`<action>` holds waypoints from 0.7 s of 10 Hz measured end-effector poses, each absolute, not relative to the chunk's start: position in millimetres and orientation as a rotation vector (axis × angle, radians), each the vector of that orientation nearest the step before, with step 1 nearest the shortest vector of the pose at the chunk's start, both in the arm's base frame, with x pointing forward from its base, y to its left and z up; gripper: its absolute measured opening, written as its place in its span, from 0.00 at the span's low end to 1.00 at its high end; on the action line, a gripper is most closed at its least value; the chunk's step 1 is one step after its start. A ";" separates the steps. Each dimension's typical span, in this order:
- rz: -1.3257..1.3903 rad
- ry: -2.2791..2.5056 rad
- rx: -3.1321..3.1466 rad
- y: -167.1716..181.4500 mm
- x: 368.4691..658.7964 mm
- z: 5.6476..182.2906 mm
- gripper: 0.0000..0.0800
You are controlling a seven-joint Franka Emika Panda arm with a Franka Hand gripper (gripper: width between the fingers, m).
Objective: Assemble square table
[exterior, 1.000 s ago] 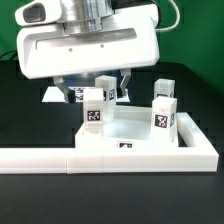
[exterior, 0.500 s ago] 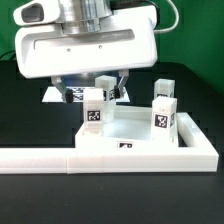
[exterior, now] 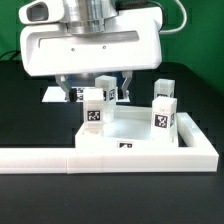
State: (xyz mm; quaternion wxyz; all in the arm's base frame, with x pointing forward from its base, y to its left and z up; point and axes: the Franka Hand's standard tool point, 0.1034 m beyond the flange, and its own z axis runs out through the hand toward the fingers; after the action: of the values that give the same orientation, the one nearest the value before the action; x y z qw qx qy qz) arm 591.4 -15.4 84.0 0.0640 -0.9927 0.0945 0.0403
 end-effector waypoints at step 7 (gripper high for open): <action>0.140 0.250 -2.995 -18.0 601.8 82.6 0.65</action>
Offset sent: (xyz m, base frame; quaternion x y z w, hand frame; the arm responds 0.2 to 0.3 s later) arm 0.0038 -0.0046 0.0014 -0.0118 0.0076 -0.0303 0.9994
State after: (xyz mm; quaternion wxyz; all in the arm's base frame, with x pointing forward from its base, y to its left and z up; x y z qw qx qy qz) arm 601.8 -18.0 82.6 0.0666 -0.9932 0.0829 0.0466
